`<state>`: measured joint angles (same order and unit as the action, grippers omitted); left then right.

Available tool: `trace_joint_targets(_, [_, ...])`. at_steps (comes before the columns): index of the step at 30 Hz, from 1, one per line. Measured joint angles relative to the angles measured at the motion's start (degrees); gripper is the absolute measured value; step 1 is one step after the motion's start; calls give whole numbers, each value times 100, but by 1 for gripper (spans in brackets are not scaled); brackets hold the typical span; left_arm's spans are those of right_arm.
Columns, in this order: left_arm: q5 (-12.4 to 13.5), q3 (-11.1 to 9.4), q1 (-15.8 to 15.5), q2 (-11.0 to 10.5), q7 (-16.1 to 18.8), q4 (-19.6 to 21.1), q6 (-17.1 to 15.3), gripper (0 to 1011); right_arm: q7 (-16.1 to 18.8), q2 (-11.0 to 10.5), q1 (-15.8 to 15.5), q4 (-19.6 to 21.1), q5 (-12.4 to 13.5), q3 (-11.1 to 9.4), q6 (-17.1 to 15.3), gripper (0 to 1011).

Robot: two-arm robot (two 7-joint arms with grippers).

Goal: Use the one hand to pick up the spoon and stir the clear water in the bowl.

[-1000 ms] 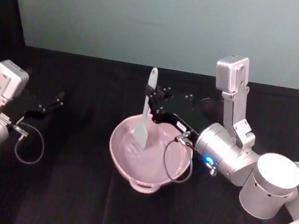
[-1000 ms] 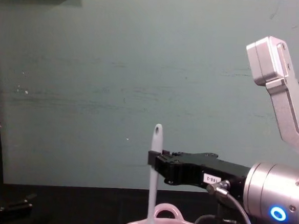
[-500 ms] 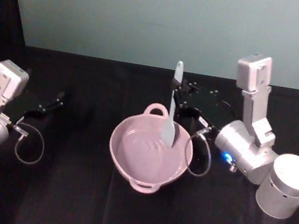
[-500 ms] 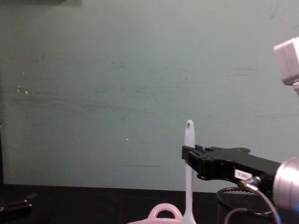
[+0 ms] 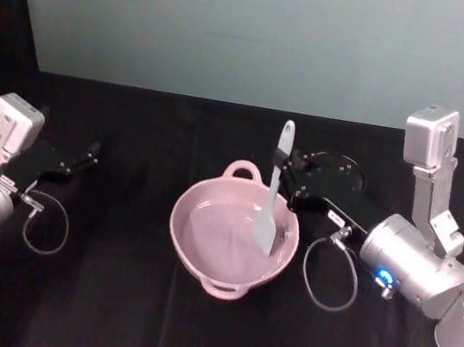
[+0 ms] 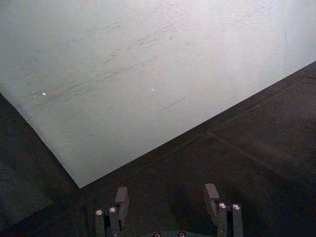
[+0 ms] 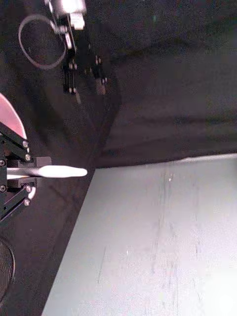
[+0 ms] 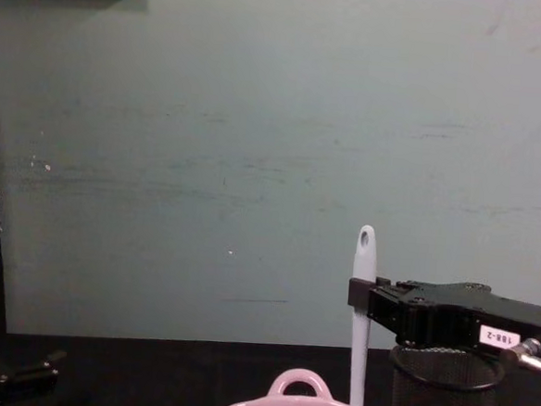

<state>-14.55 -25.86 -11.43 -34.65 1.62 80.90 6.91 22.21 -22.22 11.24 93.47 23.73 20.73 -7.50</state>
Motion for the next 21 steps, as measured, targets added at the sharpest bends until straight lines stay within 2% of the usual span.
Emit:
trace_joint_targets(4, [0, 0, 0, 0, 0, 0, 0, 1011, 126, -102, -132, 195, 202, 35, -72, 109])
trace_joint_targets(9, [0, 0, 0, 0, 0, 0, 0, 1011, 187, -127, -200, 263, 358, 143, -108, 109])
trace_joint_targets(14, [0, 0, 0, 0, 0, 0, 0, 1011, 204, -84, -197, 266, 467, 295, -90, 109])
trace_joint_targets(21, [0, 0, 0, 0, 0, 0, 0, 1011, 155, 78, -31, 135, 461, 524, 30, 109])
